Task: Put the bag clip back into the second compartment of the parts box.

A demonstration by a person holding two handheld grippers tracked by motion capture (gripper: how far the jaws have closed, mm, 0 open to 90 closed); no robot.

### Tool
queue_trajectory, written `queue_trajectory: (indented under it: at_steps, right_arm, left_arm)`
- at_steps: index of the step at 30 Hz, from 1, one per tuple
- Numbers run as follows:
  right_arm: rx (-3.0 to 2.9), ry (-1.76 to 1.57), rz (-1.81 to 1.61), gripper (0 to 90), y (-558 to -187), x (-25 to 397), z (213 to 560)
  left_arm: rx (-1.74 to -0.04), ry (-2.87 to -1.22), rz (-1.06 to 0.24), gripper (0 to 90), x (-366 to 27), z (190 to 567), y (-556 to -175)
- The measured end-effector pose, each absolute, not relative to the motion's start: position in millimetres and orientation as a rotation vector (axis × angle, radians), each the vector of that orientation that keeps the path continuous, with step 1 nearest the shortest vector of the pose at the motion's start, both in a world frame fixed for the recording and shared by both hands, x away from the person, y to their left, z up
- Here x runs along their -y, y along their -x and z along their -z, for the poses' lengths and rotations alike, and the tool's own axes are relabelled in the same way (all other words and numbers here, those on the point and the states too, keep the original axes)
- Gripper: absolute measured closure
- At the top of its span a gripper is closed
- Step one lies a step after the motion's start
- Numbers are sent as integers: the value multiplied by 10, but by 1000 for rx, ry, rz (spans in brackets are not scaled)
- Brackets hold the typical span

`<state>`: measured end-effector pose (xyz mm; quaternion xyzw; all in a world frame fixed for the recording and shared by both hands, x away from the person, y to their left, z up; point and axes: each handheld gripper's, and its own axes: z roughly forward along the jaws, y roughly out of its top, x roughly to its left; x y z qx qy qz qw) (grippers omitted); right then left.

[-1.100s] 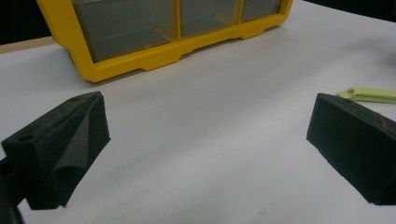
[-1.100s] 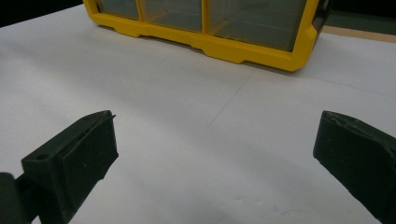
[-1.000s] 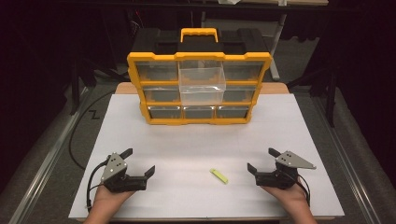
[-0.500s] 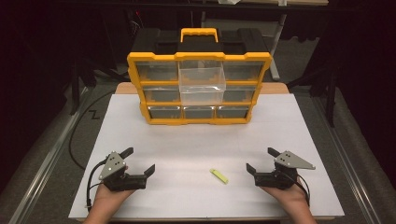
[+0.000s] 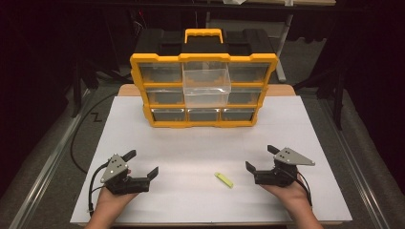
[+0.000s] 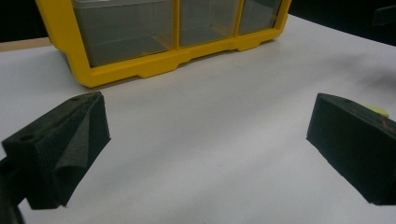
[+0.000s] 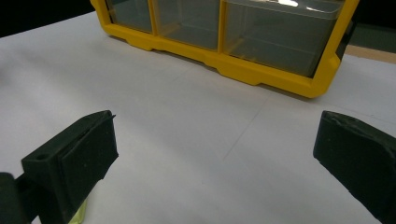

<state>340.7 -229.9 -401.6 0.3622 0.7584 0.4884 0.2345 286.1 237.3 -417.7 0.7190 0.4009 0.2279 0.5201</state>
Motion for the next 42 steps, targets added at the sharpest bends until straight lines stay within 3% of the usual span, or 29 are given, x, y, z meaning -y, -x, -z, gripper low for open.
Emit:
queue_trajectory:
  at_steps: [15, 42]
  right_arm:
    - [-2197, -974, -1329, 2, -3615, 1950, 4073]
    - [-2478, -792, -1306, 47, -3368, 1666, 4156]
  left_arm:
    - [-964, -1721, -552, 4, -2374, 4179, -2865]
    - [-952, -1726, -553, 4, -2368, 4172, -2855]
